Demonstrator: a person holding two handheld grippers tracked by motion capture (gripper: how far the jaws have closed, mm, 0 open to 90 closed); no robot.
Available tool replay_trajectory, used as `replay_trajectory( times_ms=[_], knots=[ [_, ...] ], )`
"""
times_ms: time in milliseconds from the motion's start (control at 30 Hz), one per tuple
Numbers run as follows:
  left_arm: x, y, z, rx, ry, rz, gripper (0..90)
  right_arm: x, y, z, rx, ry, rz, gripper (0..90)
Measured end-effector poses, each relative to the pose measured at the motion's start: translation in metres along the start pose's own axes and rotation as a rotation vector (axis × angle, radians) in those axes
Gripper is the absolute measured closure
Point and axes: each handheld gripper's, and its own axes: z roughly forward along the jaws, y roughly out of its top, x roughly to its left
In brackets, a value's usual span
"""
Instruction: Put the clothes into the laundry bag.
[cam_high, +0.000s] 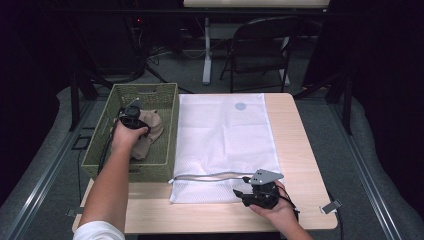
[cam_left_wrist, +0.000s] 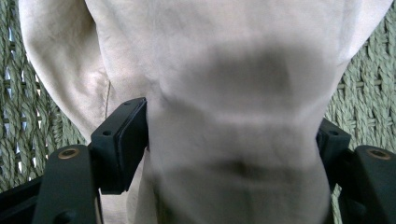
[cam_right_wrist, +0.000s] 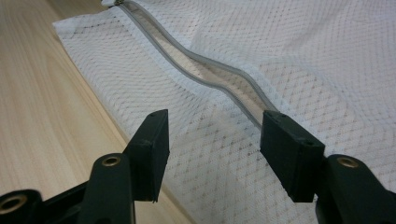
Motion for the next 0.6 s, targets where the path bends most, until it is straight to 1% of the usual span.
replay_trajectory(
  times_ms=[67,100,167,267,467,600],
  knots=[
    [-0.0011,0.0001,0.0007,0.001,0.003,0.001,26.8,0.0001,-0.0001,0.0002,-0.001,0.001,0.002,41.7],
    [-0.0021,-0.0001,0.0013,-0.001,0.013,0.005,26.7,0.0002,0.0,0.0002,-0.001,0.001,0.002,41.7],
    [-0.0035,-0.0003,0.0018,-0.001,0.021,0.013,26.6,0.0003,0.0001,0.0003,0.0,0.001,0.0,41.7],
    [-0.0041,-0.0005,0.0019,-0.001,0.023,0.016,26.8,0.0003,0.0001,0.0007,0.001,0.002,-0.001,41.7],
    [-0.0067,-0.0014,0.0022,-0.01,0.037,0.013,34.1,0.0001,0.0002,0.0006,0.003,0.004,-0.001,41.7],
    [-0.0086,-0.0022,0.0022,-0.015,0.049,0.021,37.2,-0.0001,0.0001,0.0008,0.003,0.006,-0.001,41.7]
  ],
)
